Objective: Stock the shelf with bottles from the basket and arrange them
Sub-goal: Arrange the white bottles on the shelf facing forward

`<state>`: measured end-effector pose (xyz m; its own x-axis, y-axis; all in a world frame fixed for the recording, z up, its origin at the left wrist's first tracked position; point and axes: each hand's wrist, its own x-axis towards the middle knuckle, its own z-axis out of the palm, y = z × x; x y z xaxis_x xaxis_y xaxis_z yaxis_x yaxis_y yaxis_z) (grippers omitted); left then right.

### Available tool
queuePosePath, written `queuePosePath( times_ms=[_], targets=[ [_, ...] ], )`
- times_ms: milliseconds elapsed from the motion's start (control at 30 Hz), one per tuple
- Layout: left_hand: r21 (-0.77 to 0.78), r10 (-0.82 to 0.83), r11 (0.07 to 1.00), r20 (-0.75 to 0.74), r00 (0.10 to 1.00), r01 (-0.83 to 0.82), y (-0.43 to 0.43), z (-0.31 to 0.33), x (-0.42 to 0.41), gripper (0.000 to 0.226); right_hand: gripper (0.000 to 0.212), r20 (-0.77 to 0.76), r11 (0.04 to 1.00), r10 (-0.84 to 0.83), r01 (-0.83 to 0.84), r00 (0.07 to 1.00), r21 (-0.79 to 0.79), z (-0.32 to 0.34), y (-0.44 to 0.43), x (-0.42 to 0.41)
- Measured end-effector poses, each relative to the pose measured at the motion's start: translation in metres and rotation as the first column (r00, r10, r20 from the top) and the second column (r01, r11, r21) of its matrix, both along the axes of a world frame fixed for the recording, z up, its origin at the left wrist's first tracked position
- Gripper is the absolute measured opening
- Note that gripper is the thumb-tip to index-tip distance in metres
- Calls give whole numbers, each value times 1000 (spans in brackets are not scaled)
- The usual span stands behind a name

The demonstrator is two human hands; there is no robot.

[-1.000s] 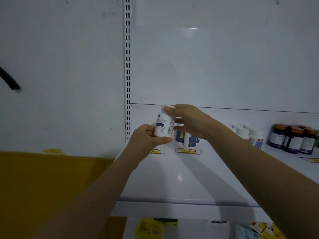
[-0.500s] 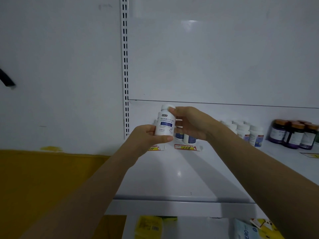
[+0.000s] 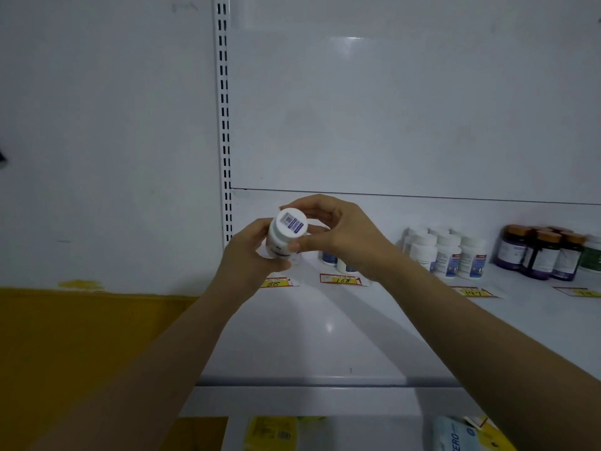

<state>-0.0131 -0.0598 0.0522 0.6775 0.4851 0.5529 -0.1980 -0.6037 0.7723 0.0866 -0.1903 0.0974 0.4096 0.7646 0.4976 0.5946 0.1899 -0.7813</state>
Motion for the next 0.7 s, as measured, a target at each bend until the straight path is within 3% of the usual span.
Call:
queuePosePath(
  times_ms=[100,200,333,467,567,700],
  targets=[
    [63,38,997,23,999,-39,-2,1,1,55,46,75,999,-38,37,996,15,-4,-2,-4],
    [14,-18,1000,-58,998,19,-1,5,0,56,40,55,998,-40,38,998,48,2,-5,-1],
    [-272,-281,933,-137,950,237,-7,19,-2,38,37,-118,1000,-29,30,993,9,20,-8,12],
    [-544,-353,813,-174,919,209,-11,34,0,39,32,-301,996,-30,1,953,-94,33,-2,21],
    [-588,-395,785,-236,888,193,-16,40,-1,40,31,-493,978,-88,-19,866,-208,33,3,27],
    [-639,-399,762,-339,852,102,-19,40,-1,58,43,-592,925,-223,-24,774,-379,24,6,32]
  ],
)
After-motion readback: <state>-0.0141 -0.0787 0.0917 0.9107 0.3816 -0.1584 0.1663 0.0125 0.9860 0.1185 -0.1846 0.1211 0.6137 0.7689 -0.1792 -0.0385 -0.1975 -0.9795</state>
